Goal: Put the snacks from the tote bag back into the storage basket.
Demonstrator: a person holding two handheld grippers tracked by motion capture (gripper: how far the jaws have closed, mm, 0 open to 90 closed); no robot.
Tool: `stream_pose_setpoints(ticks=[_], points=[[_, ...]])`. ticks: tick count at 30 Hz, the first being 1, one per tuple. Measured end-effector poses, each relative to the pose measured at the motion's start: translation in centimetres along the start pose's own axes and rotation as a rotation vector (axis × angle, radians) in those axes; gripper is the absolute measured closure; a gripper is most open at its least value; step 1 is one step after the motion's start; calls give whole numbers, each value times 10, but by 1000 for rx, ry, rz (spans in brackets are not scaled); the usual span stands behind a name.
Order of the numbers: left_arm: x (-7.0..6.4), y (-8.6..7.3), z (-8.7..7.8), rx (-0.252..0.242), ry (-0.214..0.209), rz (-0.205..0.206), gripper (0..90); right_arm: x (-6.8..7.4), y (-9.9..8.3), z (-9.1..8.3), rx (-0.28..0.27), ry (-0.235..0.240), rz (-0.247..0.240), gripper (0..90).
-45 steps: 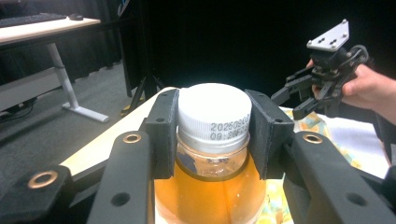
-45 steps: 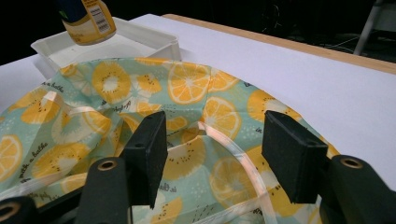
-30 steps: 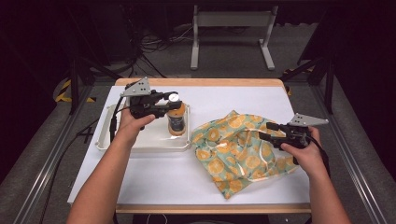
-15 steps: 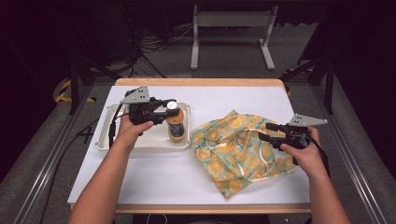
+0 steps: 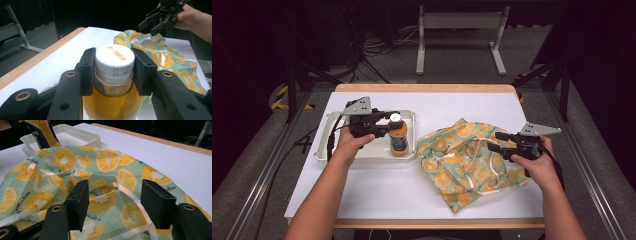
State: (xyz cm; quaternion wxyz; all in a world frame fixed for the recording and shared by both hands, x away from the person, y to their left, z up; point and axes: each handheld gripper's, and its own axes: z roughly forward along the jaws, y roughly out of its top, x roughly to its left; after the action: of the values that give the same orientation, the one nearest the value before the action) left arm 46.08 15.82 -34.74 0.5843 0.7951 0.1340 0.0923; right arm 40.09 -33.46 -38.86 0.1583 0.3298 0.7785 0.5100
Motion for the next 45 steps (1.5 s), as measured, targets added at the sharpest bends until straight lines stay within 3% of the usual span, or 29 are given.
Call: stream_pose_setpoints(ticks=[17, 36, 40, 43, 45], points=[[-1, -10, 5, 37, 4, -3, 582, 0, 0, 1, 2, 0, -2, 404], [-6, -11, 6, 40, -9, 10, 576, 1, 0, 2, 3, 1, -5, 401], [-8, -11, 7, 46, -11, 13, 544, 1, 0, 1, -1, 0, -6, 401], [-10, -10, 8, 41, -4, 23, 464, 0, 0, 1, 2, -2, -5, 401], [-11, -8, 6, 27, -1, 3, 426, 1, 0, 2, 4, 0, -6, 400]])
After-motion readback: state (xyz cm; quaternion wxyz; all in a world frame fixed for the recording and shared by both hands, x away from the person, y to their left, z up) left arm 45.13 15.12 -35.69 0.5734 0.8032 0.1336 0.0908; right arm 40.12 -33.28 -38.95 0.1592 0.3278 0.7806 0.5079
